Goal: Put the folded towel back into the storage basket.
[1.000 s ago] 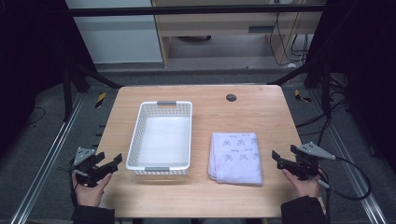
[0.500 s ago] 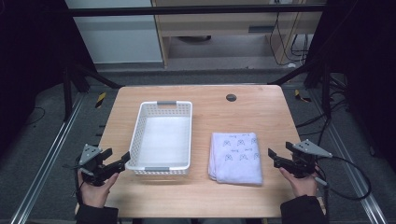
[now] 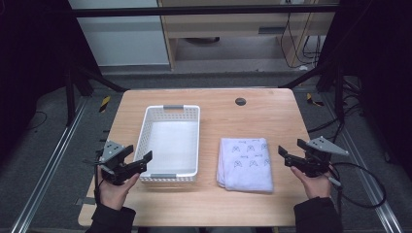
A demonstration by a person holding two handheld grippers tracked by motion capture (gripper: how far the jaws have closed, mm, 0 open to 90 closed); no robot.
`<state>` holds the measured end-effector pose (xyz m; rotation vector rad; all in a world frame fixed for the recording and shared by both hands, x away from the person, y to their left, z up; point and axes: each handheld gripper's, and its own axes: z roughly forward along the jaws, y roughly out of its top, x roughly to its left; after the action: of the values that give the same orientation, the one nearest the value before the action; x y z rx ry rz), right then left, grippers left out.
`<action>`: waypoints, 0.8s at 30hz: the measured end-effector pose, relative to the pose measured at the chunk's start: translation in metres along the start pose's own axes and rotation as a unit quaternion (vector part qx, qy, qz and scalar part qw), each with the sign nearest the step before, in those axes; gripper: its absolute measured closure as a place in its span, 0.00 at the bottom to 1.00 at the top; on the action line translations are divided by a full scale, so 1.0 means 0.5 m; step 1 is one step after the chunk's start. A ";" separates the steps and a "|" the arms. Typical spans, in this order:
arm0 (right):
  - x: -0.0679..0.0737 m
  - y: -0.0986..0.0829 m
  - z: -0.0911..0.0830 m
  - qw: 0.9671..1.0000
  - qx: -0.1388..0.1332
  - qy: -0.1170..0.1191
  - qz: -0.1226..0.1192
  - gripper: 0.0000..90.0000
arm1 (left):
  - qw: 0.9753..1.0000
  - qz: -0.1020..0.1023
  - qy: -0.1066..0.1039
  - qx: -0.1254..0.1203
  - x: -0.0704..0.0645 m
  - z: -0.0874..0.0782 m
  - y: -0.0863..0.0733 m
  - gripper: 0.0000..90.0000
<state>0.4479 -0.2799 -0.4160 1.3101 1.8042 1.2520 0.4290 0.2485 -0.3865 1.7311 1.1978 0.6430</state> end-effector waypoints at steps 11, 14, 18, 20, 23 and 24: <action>0.014 0.038 0.001 1.000 -0.020 0.004 -0.002 0.25 | 0.999 0.014 -0.029 0.001 -0.071 0.032 0.023 0.32; 0.017 0.042 0.005 1.000 -0.023 0.005 -0.002 0.25 | 0.999 0.020 -0.036 0.003 -0.089 0.042 0.026 0.32; 0.019 0.045 0.010 1.000 -0.022 0.008 -0.002 0.25 | 0.999 0.025 -0.042 0.003 -0.106 0.050 0.030 0.33; 0.023 0.050 0.015 1.000 -0.020 0.009 -0.005 0.25 | 0.998 0.027 -0.048 -0.001 -0.122 0.055 0.036 0.33; 0.025 0.056 0.017 1.000 -0.021 0.012 -0.005 0.25 | 0.998 0.032 -0.052 -0.001 -0.140 0.061 0.040 0.34; 0.025 0.057 0.018 1.000 -0.023 0.014 -0.005 0.25 | 0.998 0.035 -0.055 0.000 -0.146 0.064 0.042 0.34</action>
<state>0.4623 -0.2629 -0.3927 1.2634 1.7882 1.3054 0.4351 0.1670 -0.3771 1.7912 1.0654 0.5822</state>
